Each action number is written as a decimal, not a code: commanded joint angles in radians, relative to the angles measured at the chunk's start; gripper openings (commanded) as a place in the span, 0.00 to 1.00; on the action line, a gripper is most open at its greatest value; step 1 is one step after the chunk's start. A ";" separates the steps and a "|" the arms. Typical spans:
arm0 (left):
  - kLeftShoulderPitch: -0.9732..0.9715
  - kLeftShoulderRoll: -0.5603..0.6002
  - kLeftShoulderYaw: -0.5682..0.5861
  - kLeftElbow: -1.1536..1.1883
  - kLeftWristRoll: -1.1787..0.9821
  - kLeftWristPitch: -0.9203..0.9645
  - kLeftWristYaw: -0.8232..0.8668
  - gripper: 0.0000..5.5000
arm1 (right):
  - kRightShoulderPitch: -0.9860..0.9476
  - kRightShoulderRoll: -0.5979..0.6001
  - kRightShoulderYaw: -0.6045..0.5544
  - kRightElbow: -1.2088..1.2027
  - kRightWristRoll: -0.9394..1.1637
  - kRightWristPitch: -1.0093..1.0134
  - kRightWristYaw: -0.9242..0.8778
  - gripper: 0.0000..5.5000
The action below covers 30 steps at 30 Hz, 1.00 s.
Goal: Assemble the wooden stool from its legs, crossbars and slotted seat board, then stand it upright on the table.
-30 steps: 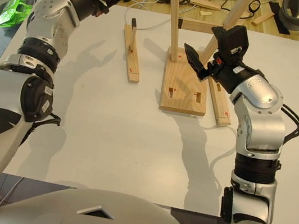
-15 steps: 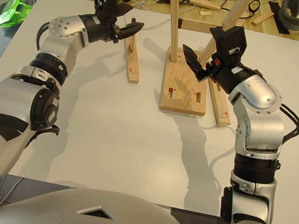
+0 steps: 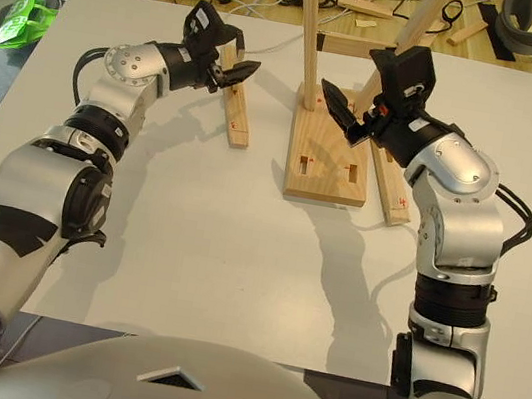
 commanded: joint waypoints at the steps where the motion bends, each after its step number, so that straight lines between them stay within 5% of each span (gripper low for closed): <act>1: -0.019 -0.001 -0.013 0.014 0.025 0.022 0.019 0.58 | 0.003 0.006 0.010 -0.011 0.002 0.010 -0.002 0.70; 15: -0.009 -0.012 0.004 0.014 0.011 0.100 -0.040 0.25 | 0.005 0.003 0.021 -0.013 -0.011 0.000 -0.006 0.70; 30: 0.010 -0.012 -0.058 0.025 0.050 0.235 -0.079 0.25 | 0.008 0.006 0.021 -0.012 -0.020 -0.012 -0.008 0.70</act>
